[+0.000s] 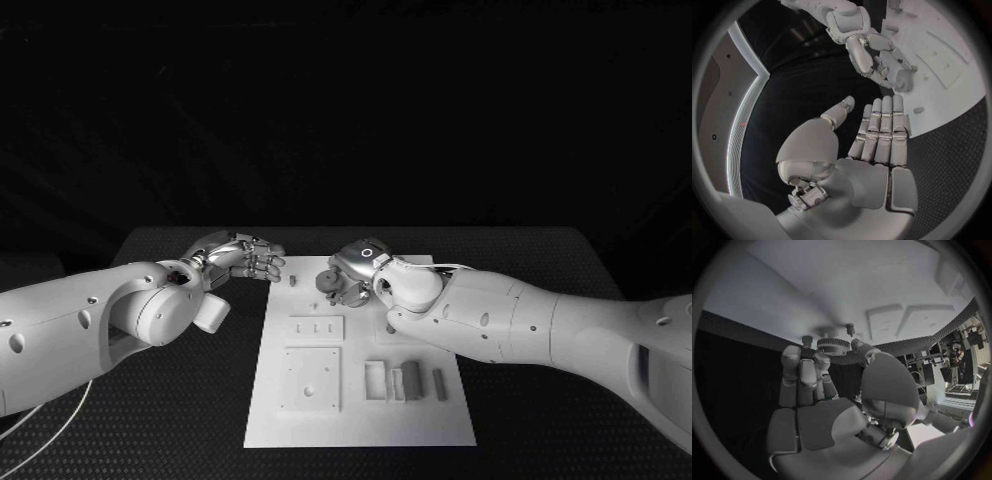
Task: Assemble the parts on the task board
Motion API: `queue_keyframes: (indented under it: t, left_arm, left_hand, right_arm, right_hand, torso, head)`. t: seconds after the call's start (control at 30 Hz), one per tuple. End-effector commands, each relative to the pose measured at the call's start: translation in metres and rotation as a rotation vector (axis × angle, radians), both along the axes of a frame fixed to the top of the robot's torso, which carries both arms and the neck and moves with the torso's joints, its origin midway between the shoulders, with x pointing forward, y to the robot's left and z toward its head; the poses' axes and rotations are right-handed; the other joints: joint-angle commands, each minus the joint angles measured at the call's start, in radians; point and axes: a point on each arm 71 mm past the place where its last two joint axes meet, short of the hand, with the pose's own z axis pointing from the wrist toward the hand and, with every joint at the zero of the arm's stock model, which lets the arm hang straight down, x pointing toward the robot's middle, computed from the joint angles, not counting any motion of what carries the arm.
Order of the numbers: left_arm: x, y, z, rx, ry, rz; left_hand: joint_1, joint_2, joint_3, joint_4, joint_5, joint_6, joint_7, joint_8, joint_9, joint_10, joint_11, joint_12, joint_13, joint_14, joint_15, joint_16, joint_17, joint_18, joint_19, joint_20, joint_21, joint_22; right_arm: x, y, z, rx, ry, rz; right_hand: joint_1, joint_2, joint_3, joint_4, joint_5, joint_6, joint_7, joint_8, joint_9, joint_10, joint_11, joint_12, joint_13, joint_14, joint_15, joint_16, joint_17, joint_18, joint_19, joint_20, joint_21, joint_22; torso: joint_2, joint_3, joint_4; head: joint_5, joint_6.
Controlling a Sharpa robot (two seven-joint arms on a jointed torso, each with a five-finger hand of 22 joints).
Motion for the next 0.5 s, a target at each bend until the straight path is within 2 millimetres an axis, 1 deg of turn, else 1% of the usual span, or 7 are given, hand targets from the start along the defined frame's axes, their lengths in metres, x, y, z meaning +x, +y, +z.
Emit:
queue_keyframes:
  t: [0.03,0.13,0.3,0.43,0.5]
  left_arm:
    - [-0.0005,-0.0026,0.0009,-0.007,-0.005,-0.018]
    - [-0.0004,-0.0025,0.0009,-0.007,-0.004,-0.018]
    - [-0.0003,-0.0027,0.0008,-0.007,-0.004,-0.019]
    - [-0.0002,-0.0032,0.0008,-0.007,-0.004,-0.020]
    - [-0.0001,-0.0029,0.0008,-0.006,-0.005,-0.019]
  left_hand:
    - [-0.001,-0.009,-0.001,0.007,-0.001,-0.004,0.000,-0.002,-0.001,0.003,0.005,-0.006,-0.001,0.003,0.007,-0.004,0.001,0.010,0.003,0.007,-0.007,0.002]
    - [0.000,-0.009,-0.001,0.007,-0.001,-0.004,0.000,-0.002,-0.001,0.003,0.005,-0.006,-0.001,0.003,0.007,-0.004,0.001,0.010,0.003,0.007,-0.007,0.002]
    - [0.000,-0.009,-0.001,0.007,-0.001,-0.004,0.000,-0.002,-0.001,0.003,0.005,-0.006,-0.001,0.003,0.007,-0.004,0.001,0.010,0.003,0.007,-0.007,0.002]
    - [0.000,-0.009,-0.001,0.007,-0.001,-0.004,0.000,-0.002,-0.001,0.003,0.005,-0.007,-0.001,0.003,0.007,-0.005,0.001,0.010,0.003,0.007,-0.007,0.002]
    - [0.000,-0.009,-0.001,0.007,-0.001,-0.004,0.000,-0.002,-0.001,0.003,0.005,-0.007,-0.001,0.003,0.007,-0.005,0.002,0.010,0.003,0.007,-0.007,0.002]
  right_arm:
    - [-0.0007,0.0011,-0.0013,-0.004,0.010,0.000]
    - [-0.0007,0.0014,-0.0016,-0.006,0.014,0.001]
    - [-0.0005,0.0019,-0.0016,-0.009,0.012,0.004]
    - [-0.0006,0.0023,-0.0013,-0.005,0.009,0.006]
    - [-0.0005,0.0015,-0.0014,-0.001,0.014,0.002]
  right_hand:
    - [0.018,0.002,0.005,0.002,0.008,0.137,0.031,0.003,0.000,-0.027,0.011,0.003,-0.001,-0.001,-0.008,-0.004,-0.001,0.044,-0.001,-0.008,-0.006,0.015]
    - [0.030,0.003,0.002,0.004,0.048,0.138,0.031,0.003,-0.001,-0.027,0.012,0.004,-0.002,-0.001,-0.007,-0.005,-0.001,0.044,-0.001,-0.008,-0.005,0.017]
    - [0.042,0.007,0.002,0.001,0.053,0.139,0.030,0.004,-0.001,-0.027,0.012,0.005,-0.002,-0.001,-0.007,-0.004,0.000,0.044,0.000,-0.008,-0.004,0.017]
    - [0.053,0.016,0.004,-0.002,0.054,0.141,0.030,0.005,0.000,-0.026,0.011,0.006,-0.003,0.002,-0.008,-0.004,0.003,0.044,0.001,-0.007,-0.003,0.018]
    - [0.055,0.017,0.003,-0.003,0.054,0.142,0.030,0.005,0.000,-0.026,0.011,0.006,-0.003,0.002,-0.008,-0.004,0.003,0.044,0.001,-0.007,-0.003,0.018]
  torso:
    - [0.000,0.0002,0.0000]
    - [0.000,0.0003,0.0001]
    - [0.000,0.0007,-0.0003]
    - [0.000,0.0007,-0.0001]
    - [0.000,0.0007,0.0000]
  head:
    - [-0.001,0.001]
    - [-0.001,0.000]
    - [-0.001,0.000]
    - [-0.001,0.000]
    - [-0.001,0.000]
